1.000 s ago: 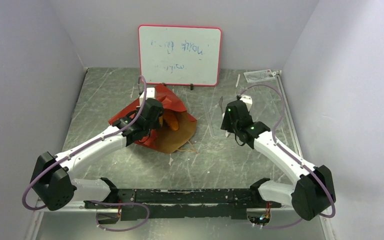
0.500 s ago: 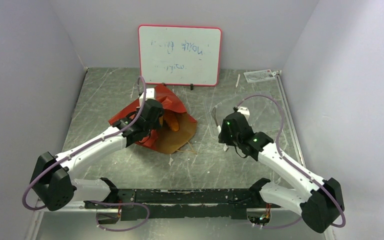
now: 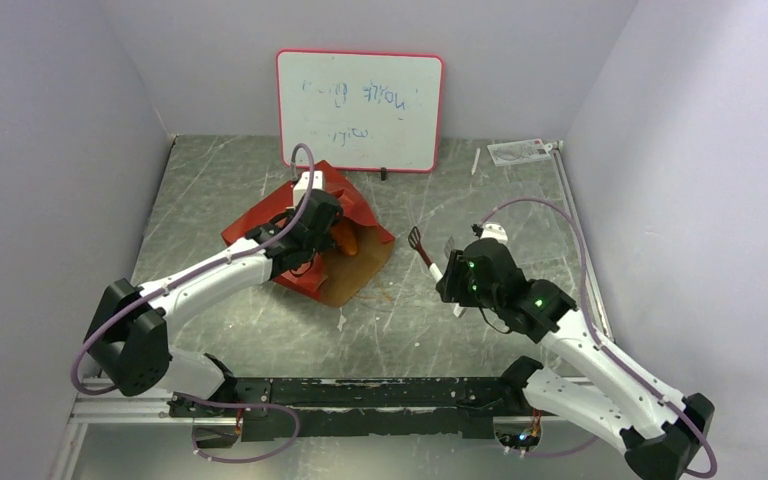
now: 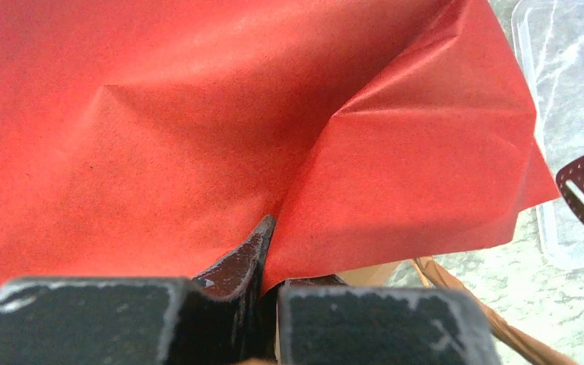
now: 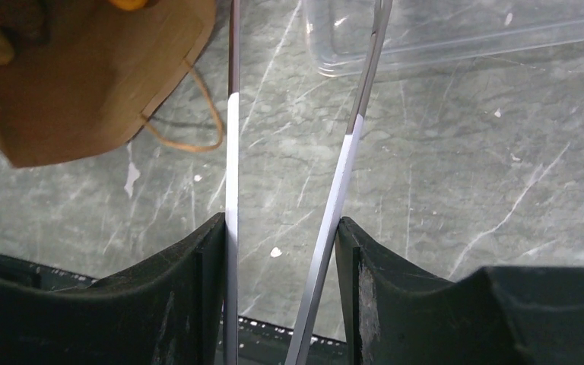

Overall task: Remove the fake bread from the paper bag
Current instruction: Pick up the clamp at the center of the board, then take out the fake bread from the paper bag.

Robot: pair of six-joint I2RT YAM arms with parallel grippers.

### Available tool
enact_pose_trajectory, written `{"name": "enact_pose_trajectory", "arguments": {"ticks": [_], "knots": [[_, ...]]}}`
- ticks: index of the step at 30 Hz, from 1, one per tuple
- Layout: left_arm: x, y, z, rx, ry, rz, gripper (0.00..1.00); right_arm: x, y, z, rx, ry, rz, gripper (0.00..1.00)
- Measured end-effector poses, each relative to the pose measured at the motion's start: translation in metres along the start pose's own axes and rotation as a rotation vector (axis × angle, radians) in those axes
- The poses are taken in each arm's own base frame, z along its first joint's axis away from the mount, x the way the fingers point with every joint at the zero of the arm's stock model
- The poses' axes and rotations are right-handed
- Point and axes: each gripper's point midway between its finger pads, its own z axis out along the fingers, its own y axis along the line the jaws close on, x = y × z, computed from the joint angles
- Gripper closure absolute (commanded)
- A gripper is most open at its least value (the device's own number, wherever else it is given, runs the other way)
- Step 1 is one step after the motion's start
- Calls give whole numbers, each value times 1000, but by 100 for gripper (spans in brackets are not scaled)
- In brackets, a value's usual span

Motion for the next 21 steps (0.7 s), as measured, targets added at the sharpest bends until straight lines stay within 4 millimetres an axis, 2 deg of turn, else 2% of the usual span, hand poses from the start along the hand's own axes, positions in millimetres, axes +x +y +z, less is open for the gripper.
{"name": "enact_pose_trajectory", "arguments": {"ticks": [11,21], "knots": [[-14,-17,9,5,-1,-11,91,-9,26,-35,-131,38,-34,56],[-19,-21,9,0,6,-10,91,6,51,-43,-255,147,-99,57]]}}
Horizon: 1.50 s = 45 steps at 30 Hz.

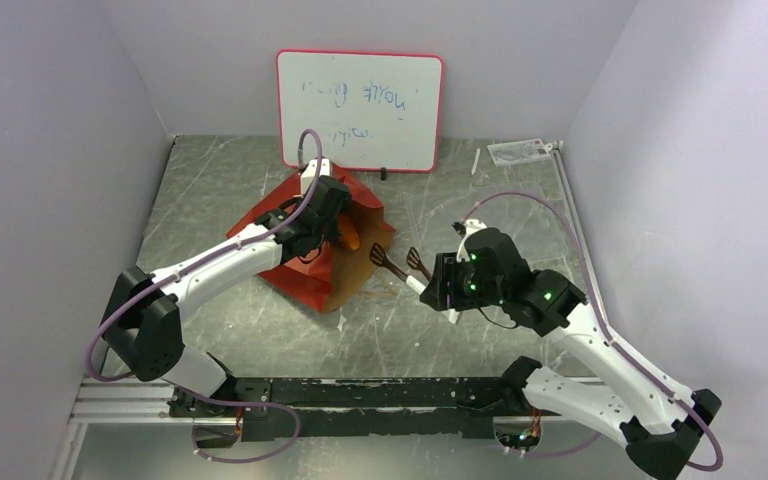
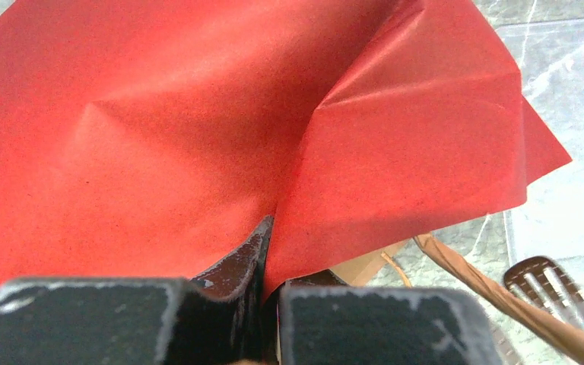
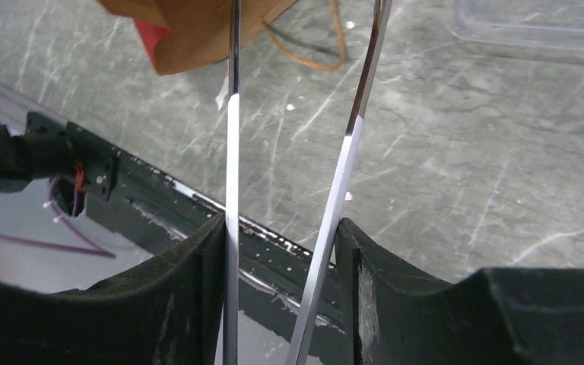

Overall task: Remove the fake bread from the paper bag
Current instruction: Take out the fake bread from the paper bag.

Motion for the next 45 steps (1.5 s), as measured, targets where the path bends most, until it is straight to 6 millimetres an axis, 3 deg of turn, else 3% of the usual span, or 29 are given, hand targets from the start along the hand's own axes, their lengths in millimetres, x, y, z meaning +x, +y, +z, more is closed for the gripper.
{"name": "enact_pose_trajectory", "arguments": {"ticks": [8,18,26,35,41,45], "knots": [[-1,-1,-1,3,4,2,91,8,30,7,-118,63,-47,57],[1,-3,-6,27,22,15,91,10,59,47,-169,72,-113,57],[-8,-2,-21,59,5,1,91,-1,49,87,-84,14,-159,55],[-12,0,-38,93,10,-6,91,12,28,124,-34,-13,-217,49],[-16,3,-51,114,4,-20,91,12,25,141,-10,-30,-239,44],[-18,3,-57,127,3,-31,91,22,22,155,28,-13,-267,43]]}}
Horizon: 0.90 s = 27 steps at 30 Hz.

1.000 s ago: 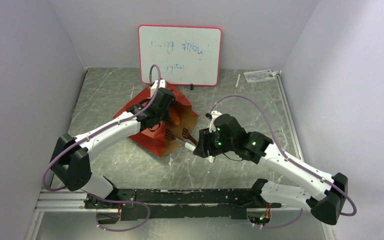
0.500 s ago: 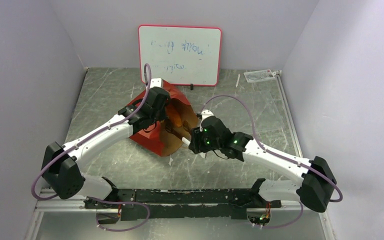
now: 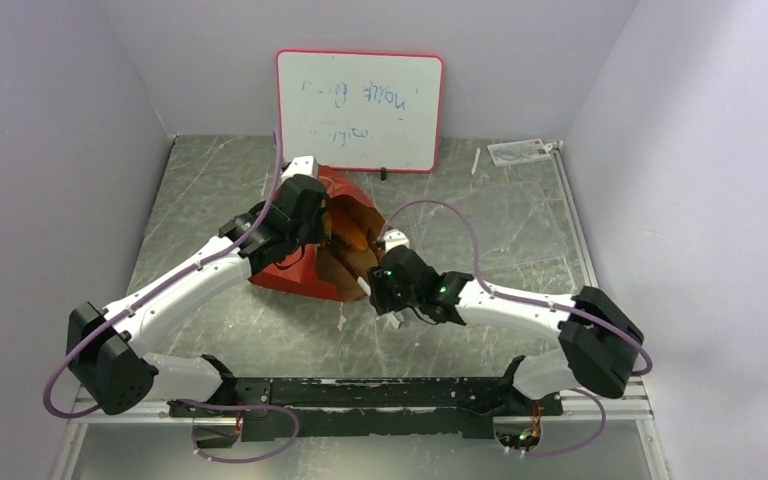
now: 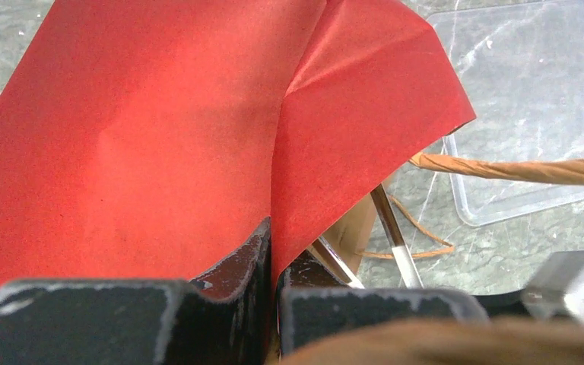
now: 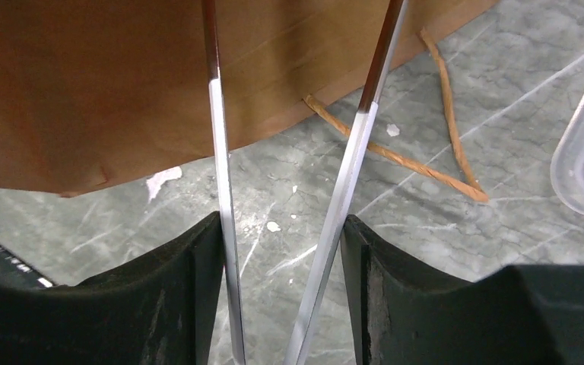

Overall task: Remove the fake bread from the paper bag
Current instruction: Take out the fake bread from the paper bag.

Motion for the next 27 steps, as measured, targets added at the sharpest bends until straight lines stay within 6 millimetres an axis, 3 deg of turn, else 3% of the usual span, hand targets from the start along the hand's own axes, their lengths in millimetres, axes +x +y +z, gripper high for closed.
{"name": "enact_pose_trajectory", "arguments": {"ticks": [10,14,18,27], "knots": [[7,8,-8,-3,9,4,91,36,-6,30,117,71,-79,42],[17,18,-13,-4,12,-2,91,36,-6,32,141,70,-86,53],[20,22,-17,-6,9,-7,91,32,-7,32,165,66,-83,82],[29,27,-14,-19,24,-5,91,39,-9,29,194,85,-95,90]]}}
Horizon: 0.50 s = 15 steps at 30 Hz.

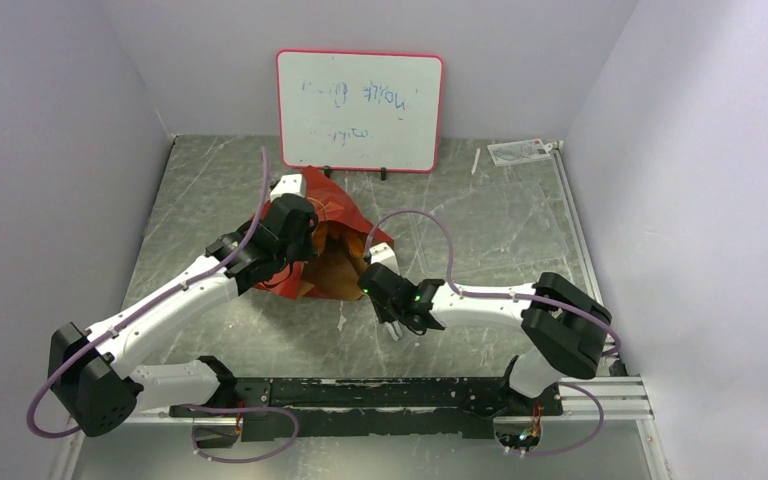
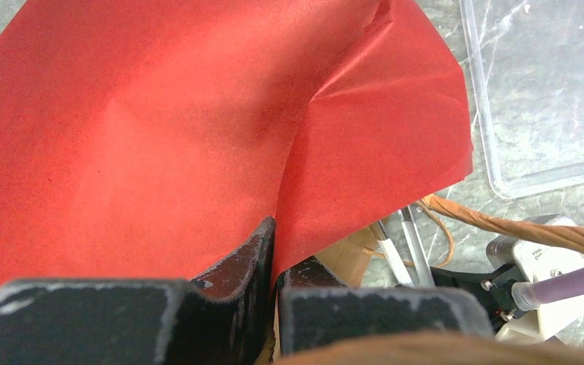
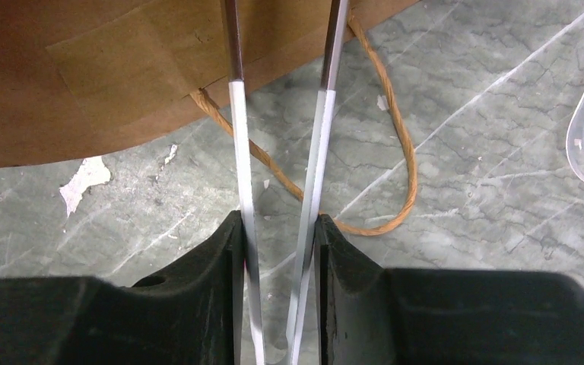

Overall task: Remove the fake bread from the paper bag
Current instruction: Take out the fake bread from the paper bag.

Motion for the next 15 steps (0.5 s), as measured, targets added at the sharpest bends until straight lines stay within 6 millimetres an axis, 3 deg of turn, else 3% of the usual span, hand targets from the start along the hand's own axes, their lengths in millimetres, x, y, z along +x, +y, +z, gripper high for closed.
{"name": "enact_pose_trajectory", "arguments": {"ticks": [3,15], "knots": [[2,1,1,-2,3,2,91,-1,1,-2,0,8,-5,100],[0,10,6,-62,-16,3,89,-15,12,-25,-47,53,2,100]]}}
